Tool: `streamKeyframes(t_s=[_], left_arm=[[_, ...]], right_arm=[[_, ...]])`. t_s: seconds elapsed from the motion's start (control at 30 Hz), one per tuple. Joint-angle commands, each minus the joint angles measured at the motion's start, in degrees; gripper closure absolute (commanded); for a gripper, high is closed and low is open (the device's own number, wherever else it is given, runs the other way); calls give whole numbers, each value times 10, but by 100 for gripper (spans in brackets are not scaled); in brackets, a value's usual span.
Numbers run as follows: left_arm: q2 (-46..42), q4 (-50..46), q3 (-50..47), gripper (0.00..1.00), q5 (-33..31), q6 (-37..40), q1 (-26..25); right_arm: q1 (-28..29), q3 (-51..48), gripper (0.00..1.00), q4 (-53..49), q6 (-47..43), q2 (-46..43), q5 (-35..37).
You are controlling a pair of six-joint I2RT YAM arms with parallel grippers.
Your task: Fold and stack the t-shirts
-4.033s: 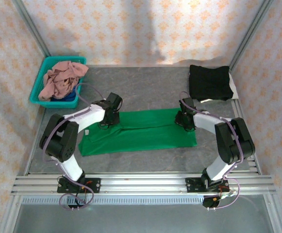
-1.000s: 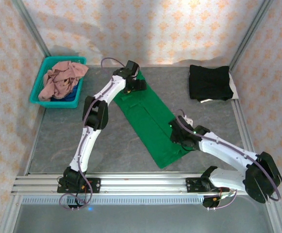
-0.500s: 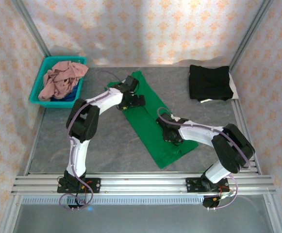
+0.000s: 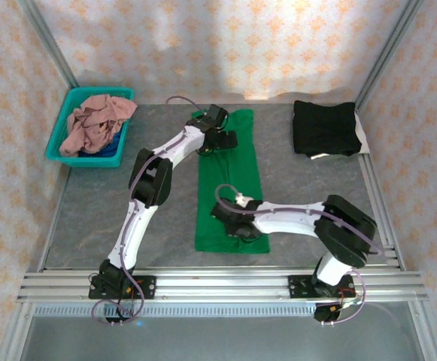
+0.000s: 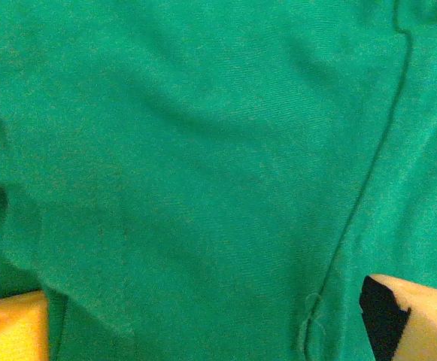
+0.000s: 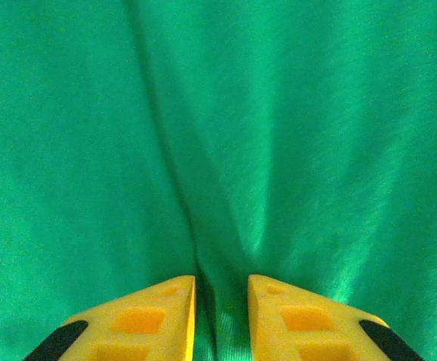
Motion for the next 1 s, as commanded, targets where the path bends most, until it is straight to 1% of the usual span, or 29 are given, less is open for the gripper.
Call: streamKeyframes(t_s=[0.0, 0.07, 0.1, 0.23, 0.37, 0.43, 0.5, 0.53, 0.6, 0.67, 0.73, 0.8, 0.87, 0.97], left_arm=[[10, -85, -3, 0, 1, 38, 8], [-31, -71, -45, 0, -7, 43, 9], [-56, -64, -70, 0, -8, 44, 11], [-147, -54, -137, 0, -16, 50, 14], [-231, -51, -197, 0, -22, 60, 12], [-280, -49, -248, 0, -23, 65, 11], [-334, -31, -329, 0, -27, 65, 6], [-382, -13, -382, 0, -28, 65, -1], [-456, 13, -486, 0, -37, 61, -19], [-520, 25, -591, 6, -49, 41, -40], [-588, 52, -702, 12, -40, 2, -68], [-647, 76, -787, 16, -31, -48, -98], [-696, 93, -851, 16, -37, -92, -133], [-727, 118, -905, 19, -34, -149, -193]], right_arm=[[13, 62, 75, -79, 9, 23, 11], [13, 64, 73, -102, 5, -3, 39], [12, 55, 71, -95, -5, -28, 39], [11, 6, 56, -82, -30, -136, 44], [-6, -53, 48, -125, -10, -213, 78], [-20, -98, 45, -124, 5, -250, 71], [-25, -152, 41, -74, 8, -279, 45], [-29, -182, 40, -37, 10, -299, 16], [-31, -211, 39, 0, 15, -309, -22], [-30, -221, 40, 11, 18, -312, -42], [-28, -229, 40, 13, 24, -318, -49], [-26, -240, 40, 18, 30, -326, -56], [-24, -244, 41, 11, 34, -328, -63], [-21, -238, 43, -11, 31, -324, -63]])
